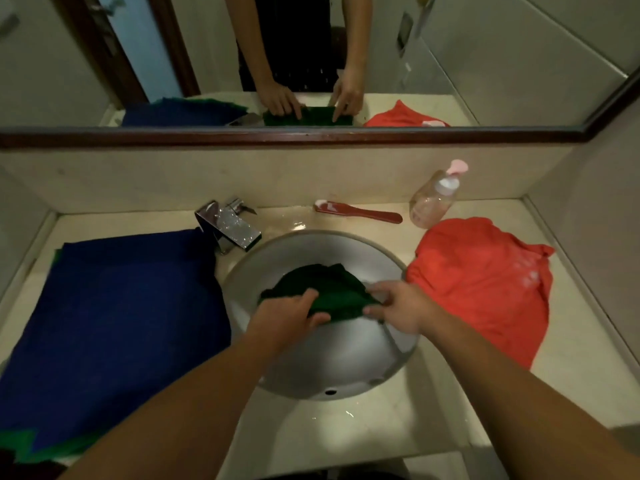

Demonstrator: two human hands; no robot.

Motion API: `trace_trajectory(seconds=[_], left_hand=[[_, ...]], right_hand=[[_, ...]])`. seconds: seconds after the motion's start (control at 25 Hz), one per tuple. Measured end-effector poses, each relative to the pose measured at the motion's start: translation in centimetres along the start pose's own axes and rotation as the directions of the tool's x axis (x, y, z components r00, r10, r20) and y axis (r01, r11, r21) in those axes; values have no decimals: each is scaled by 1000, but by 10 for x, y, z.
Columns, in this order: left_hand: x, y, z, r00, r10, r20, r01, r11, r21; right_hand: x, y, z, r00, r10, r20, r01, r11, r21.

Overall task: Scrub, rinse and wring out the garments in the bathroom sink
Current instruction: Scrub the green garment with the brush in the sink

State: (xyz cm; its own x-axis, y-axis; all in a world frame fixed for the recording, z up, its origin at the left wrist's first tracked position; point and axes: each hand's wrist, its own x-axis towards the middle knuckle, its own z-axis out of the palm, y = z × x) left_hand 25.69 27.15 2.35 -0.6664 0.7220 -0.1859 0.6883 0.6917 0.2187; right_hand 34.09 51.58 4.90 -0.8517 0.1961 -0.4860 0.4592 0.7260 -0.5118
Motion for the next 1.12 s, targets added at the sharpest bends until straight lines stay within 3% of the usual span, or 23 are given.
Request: trace_trajectory(seconds=[0.04, 0.12, 0.32, 0.48, 0.6, 0.68, 0.8, 1.0, 1.12], left_hand=[[-9, 3, 14, 998, -12, 64, 11, 1000, 21], [-12, 8, 28, 995, -53, 90, 51, 998, 21], [53, 29, 30, 979, -194, -57, 193, 981, -21], [120, 55, 26, 945, -322, -51, 314, 941, -126], [158, 67, 23, 897, -432, -98, 387, 871, -303], [176, 70, 22, 859, -504, -92, 444, 823, -355], [193, 71, 24, 789, -610, -81, 535, 745, -399], [200, 69, 27, 785, -618, -33, 507, 672, -539], [206, 74, 23, 794, -607, 42, 407, 479, -778]], right_hand=[[-1, 7, 10, 993, 50, 104, -46, 998, -43], [6, 17, 17, 989, 75, 129, -61, 992, -108], [53, 22, -14, 990, -63, -126, 52, 994, -91], [121, 34, -45, 919, -234, -318, 200, 970, -138], [174, 36, -61, 898, -310, -313, 244, 941, -234], [199, 36, -65, 877, -353, -326, 275, 925, -262], [224, 41, -66, 901, -364, -238, 288, 909, -301], [229, 43, -57, 909, -377, -180, 354, 924, -146], [193, 43, -49, 935, -256, -245, 324, 897, 301]])
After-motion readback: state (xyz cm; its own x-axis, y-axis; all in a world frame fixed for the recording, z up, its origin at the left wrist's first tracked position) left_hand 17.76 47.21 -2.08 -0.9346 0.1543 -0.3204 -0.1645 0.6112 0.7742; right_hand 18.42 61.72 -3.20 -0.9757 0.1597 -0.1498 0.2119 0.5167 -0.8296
